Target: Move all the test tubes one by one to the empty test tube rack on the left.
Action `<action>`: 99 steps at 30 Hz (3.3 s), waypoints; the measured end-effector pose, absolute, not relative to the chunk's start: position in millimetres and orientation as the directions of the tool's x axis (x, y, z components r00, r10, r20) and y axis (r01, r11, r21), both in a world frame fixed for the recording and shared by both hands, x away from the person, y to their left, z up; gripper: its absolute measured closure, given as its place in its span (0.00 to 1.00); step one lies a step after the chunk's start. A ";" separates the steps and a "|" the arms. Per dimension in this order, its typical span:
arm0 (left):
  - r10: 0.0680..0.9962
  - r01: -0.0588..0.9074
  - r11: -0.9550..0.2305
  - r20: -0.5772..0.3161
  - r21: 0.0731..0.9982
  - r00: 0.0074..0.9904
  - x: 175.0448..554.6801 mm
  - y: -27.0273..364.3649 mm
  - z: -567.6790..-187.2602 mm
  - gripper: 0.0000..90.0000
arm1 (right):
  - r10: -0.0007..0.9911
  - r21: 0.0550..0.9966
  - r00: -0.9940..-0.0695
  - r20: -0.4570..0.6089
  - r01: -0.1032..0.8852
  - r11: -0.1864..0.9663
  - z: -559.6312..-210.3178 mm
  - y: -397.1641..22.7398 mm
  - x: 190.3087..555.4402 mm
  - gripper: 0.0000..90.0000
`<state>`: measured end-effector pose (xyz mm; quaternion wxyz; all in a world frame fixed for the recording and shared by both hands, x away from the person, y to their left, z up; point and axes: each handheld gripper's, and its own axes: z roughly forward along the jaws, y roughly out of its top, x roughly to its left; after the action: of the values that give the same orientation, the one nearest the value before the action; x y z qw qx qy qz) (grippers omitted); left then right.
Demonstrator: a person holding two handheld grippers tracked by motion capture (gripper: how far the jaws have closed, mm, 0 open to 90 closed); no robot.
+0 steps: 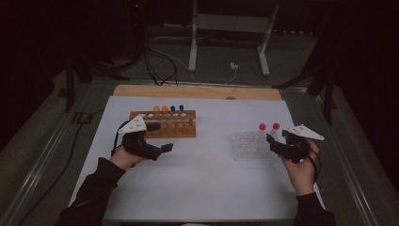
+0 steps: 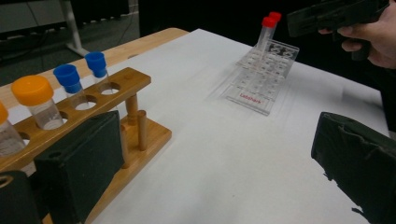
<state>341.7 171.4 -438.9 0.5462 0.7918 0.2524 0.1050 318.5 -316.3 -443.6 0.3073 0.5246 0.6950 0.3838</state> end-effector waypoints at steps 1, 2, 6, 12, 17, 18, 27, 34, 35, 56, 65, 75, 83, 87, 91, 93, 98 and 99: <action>0.512 0.287 -0.275 -0.113 0.918 0.852 341.8 171.5 -439.0 0.04 | 0.964 0.851 -0.263 -0.027 0.501 0.160 -444.9 -317.1 319.8 0.43; 0.514 0.286 -0.277 -0.110 0.917 0.851 341.8 171.4 -439.1 0.04 | 0.965 0.848 -0.260 -0.034 0.503 0.166 -446.4 -317.9 321.2 0.44; 0.514 0.287 -0.282 -0.109 0.916 0.851 341.9 170.9 -439.9 0.04 | 0.968 0.836 -0.247 -0.033 0.525 0.163 -453.1 -321.6 328.7 0.50; 0.515 0.288 -0.282 -0.110 0.915 0.850 342.1 170.4 -440.3 0.04 | 0.972 0.829 -0.233 -0.024 0.538 0.150 -460.1 -324.6 340.0 0.58; 0.513 0.288 -0.279 -0.111 0.916 0.851 342.3 171.2 -440.1 0.04 | 0.973 0.827 -0.229 -0.021 0.543 0.145 -462.5 -324.4 346.4 0.64; 0.513 0.289 -0.281 -0.111 0.915 0.851 342.4 171.3 -440.0 0.04 | 0.973 0.827 -0.230 -0.014 0.544 0.140 -462.6 -324.2 347.3 0.66; 0.513 0.292 -0.280 -0.115 0.914 0.851 342.6 171.7 -440.3 0.04 | 0.974 0.825 -0.225 -0.028 0.544 0.149 -463.7 -322.7 351.0 0.82; 0.513 0.297 -0.279 -0.119 0.913 0.850 342.9 171.9 -441.0 0.04 | 0.974 0.841 -0.223 -0.028 0.521 0.143 -455.9 -322.6 347.2 0.83; 0.512 0.296 -0.281 -0.118 0.913 0.851 342.8 171.6 -441.0 0.04 | 0.974 0.843 -0.225 -0.033 0.517 0.148 -454.1 -322.6 346.2 0.83; 0.498 0.292 -0.283 -0.120 0.914 0.859 340.7 170.6 -438.6 0.04 | 0.960 0.871 -0.274 -0.066 0.454 0.190 -404.0 -312.7 304.8 0.83; 0.489 0.285 -0.287 -0.116 0.915 0.865 338.7 167.5 -436.2 0.04 | 0.915 0.880 -0.400 -0.052 0.414 0.231 -394.4 -279.9 293.2 0.83; 0.467 0.275 -0.302 -0.110 0.913 0.877 335.3 160.3 -433.6 0.04 | 0.853 0.873 -0.520 -0.036 0.399 0.280 -401.8 -244.2 291.8 0.83; 0.441 0.279 -0.313 -0.121 0.908 0.889 332.6 151.2 -434.9 0.04 | 0.803 0.860 -0.595 -0.025 0.397 0.321 -414.7 -218.6 292.5 0.83; 0.420 0.269 -0.317 -0.119 0.909 0.899 329.2 143.8 -431.7 0.04 | 0.774 0.856 -0.633 -0.024 0.387 0.343 -420.8 -205.2 291.6 0.83; 0.396 0.256 -0.323 -0.115 0.911 0.911 324.1 134.6 -428.1 0.04 | 0.748 0.846 -0.663 -0.017 0.389 0.364 -427.7 -193.6 291.3 0.83; 0.386 0.250 -0.328 -0.113 0.911 0.916 322.5 131.1 -427.0 0.04 | 0.737 0.844 -0.675 -0.021 0.384 0.376 -430.4 -188.7 291.0 0.83; 0.361 0.244 -0.323 -0.120 0.914 0.925 319.7 121.7 -424.0 0.06 | 0.716 0.836 -0.698 -0.021 0.381 0.396 -434.9 -178.1 290.4 0.83; 0.361 0.241 -0.325 -0.116 0.914 0.925 319.5 119.9 -423.4 0.06 | 0.712 0.836 -0.702 -0.025 0.376 0.400 -435.9 -175.9 290.3 0.83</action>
<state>319.5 119.9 -423.4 0.5505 0.8122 0.1854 0.0543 290.3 -175.9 -435.9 0.1936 0.3342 0.8140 0.4338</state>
